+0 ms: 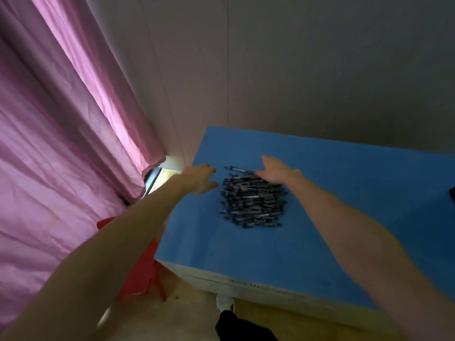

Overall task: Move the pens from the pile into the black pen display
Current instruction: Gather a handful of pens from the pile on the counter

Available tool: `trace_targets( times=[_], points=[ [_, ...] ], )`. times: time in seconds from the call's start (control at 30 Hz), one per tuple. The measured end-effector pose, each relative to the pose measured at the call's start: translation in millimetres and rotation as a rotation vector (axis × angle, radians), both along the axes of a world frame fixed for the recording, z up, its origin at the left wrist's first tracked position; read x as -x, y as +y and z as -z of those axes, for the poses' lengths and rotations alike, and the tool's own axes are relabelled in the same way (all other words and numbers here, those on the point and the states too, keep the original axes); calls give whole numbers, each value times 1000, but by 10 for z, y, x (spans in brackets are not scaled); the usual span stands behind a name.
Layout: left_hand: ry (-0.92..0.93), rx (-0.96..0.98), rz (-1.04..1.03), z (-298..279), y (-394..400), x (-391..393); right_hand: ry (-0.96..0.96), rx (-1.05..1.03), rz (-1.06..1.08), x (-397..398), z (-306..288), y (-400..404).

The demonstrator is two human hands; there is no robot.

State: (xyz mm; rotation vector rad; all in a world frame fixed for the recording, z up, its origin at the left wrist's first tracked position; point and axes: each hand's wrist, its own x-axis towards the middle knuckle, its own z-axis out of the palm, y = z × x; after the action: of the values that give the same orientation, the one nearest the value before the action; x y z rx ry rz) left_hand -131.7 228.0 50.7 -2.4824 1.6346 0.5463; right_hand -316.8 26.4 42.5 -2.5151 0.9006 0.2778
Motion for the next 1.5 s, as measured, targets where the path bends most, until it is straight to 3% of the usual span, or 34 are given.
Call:
trace_targets(
  times=[0.2,0.43,0.6,0.93,1.5],
  points=[
    [64,-17,34,250,-564,-324,49,-125,-25,-443,341,-230],
    [198,-55,45,539,-934,-475,80,-86,-142,-721,487,-375],
    [283,2,79,679,-1094,-578,64,-83,-209,-742,534,-464],
    [341,175,48,907,-1207,-684,-38,-20,-140,-722,580,-833],
    [217,247,271,963,-1341,-576,-25,-15,-108,-410,719,-915]
  ],
)
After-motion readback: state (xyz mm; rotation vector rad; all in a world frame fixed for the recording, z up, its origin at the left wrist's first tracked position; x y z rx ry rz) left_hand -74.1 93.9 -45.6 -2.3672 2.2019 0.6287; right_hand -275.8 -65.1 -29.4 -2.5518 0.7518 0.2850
